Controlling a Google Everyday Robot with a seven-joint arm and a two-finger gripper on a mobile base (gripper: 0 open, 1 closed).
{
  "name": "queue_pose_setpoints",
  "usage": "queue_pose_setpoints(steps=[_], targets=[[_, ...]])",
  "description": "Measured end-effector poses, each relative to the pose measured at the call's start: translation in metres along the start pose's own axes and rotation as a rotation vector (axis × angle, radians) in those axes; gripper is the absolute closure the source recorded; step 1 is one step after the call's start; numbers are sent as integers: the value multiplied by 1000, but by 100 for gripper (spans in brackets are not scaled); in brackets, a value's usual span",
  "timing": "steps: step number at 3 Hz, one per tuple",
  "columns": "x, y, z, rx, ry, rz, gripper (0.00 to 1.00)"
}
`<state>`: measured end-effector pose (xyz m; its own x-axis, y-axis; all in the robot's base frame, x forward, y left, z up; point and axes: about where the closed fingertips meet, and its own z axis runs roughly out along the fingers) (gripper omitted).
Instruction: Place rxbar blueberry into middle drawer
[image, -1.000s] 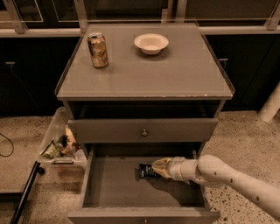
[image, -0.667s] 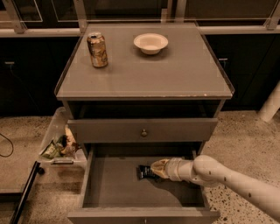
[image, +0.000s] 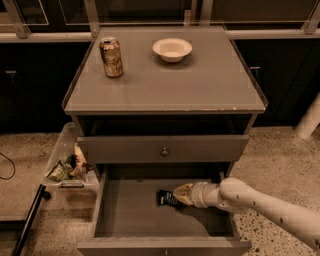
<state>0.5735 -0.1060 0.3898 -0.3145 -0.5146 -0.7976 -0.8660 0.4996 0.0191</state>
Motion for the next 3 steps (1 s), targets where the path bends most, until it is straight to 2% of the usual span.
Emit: queue_pose_setpoints(steps=[2,3], targets=[[0,0,0,0,0,0,11],[-6,6,-20,-9,-25,12,0]])
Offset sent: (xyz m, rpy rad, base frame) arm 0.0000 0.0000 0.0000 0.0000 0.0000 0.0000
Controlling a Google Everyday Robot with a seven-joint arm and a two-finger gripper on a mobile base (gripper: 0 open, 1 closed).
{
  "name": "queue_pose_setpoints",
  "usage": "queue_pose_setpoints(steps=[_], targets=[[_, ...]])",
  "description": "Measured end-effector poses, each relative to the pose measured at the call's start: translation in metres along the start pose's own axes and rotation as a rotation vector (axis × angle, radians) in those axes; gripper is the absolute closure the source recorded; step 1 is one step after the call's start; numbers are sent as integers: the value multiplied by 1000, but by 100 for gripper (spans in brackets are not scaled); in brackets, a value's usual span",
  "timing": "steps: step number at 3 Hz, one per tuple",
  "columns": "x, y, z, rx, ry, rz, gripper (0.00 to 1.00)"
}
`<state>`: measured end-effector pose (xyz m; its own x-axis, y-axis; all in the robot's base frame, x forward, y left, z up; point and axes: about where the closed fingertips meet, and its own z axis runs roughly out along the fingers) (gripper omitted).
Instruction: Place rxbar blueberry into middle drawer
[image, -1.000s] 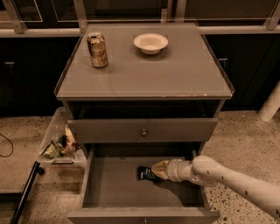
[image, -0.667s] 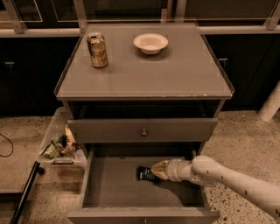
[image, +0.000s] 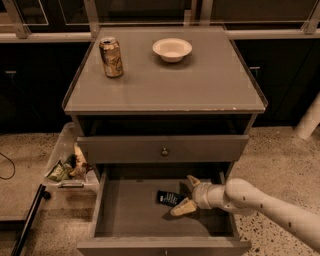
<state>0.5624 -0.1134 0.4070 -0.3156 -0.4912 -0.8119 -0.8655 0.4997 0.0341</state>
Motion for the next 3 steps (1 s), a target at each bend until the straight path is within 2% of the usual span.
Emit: queue_pose_setpoints(steps=[1,2,3], targets=[[-16,8,-37,5,-26,-26,0],[-31,20,-70,4,-23,-66,0],[-56,39,-93,-4,-8,-164,0]])
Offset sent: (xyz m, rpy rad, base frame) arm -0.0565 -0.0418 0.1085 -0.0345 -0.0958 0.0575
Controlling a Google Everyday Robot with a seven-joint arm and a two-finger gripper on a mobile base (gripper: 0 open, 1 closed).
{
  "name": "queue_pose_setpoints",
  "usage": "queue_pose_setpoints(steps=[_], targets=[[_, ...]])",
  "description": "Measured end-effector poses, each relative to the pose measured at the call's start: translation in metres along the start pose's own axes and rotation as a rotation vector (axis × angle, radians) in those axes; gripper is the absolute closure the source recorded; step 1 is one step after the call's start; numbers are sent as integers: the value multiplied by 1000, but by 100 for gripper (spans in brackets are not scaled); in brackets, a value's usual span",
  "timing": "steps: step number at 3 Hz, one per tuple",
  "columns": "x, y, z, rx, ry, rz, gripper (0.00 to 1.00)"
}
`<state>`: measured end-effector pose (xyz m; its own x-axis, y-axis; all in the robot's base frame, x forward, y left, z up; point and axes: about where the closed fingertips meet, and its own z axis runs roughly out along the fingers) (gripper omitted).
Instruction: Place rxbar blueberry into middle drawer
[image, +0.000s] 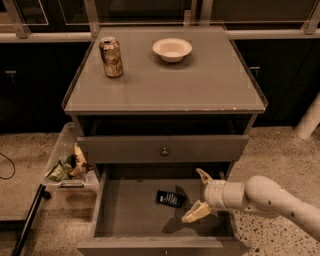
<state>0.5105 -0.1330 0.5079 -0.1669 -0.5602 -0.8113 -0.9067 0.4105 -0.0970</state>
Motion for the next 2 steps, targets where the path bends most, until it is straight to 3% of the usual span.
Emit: queue_pose_setpoints(steps=[1,2], targets=[[-16,9,-16,-7,14,-56,0],[-17,8,-17,-6,15,-58,0]])
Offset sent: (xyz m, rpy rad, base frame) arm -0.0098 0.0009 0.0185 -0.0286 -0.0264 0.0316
